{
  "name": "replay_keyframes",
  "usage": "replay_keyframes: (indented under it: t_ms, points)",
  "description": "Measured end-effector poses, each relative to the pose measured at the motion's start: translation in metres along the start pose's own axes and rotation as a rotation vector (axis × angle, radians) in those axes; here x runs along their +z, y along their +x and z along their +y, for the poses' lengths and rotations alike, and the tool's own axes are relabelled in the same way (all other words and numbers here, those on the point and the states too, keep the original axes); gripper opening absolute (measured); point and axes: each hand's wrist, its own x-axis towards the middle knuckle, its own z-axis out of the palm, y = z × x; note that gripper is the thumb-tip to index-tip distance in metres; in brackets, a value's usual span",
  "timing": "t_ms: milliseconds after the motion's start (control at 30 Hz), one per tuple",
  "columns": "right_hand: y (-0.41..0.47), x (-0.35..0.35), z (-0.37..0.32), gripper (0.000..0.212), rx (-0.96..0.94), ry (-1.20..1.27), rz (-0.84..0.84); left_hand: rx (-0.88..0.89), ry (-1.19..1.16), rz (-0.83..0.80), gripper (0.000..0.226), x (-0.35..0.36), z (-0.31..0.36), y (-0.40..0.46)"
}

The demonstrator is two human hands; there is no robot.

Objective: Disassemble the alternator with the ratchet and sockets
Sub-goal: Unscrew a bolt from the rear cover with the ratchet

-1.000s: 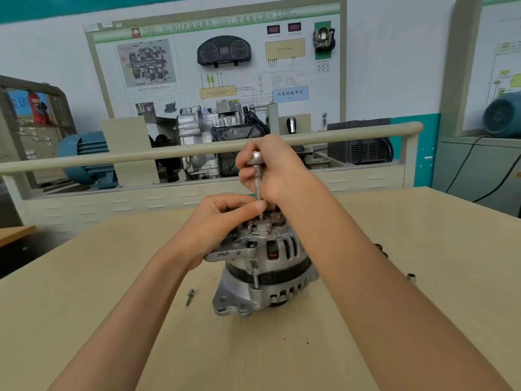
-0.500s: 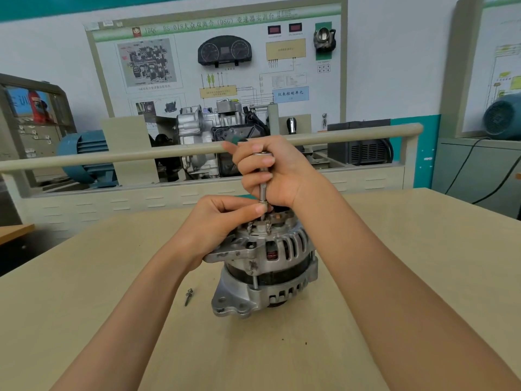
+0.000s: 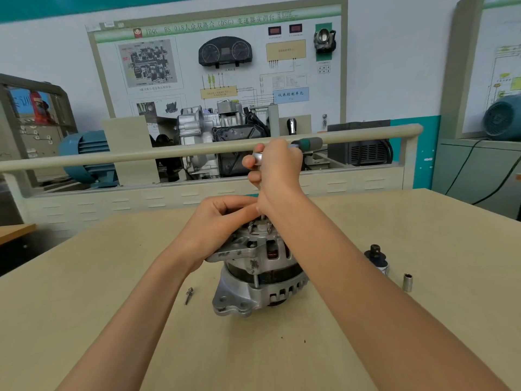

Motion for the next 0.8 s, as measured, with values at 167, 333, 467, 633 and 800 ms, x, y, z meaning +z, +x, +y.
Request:
replay_keyframes:
  t_ms: [167, 333, 467, 633, 800]
  points:
    - [0.003, -0.002, -0.004, 0.023, 0.079, 0.056, -0.04, -0.013, -0.003, -0.023, 0.026, -0.001, 0.0, 0.001]
    - [0.013, -0.006, -0.006, 0.022, 0.158, 0.127, -0.048, -0.013, 0.012, -0.029, 0.024, 0.002, 0.002, 0.0]
    - [0.013, -0.007, -0.007, 0.024, 0.169, 0.132, -0.082, -0.003, 0.004, -0.025, 0.023, 0.002, 0.001, 0.001]
    - [0.012, -0.003, -0.008, 0.022, 0.164, 0.051, -0.139, 0.009, 0.003, -0.033, 0.022, 0.001, 0.0, 0.0]
    - [0.011, -0.001, -0.009, 0.025, 0.224, -0.052, -0.227, 0.011, 0.019, -0.046, 0.022, 0.002, 0.002, 0.0]
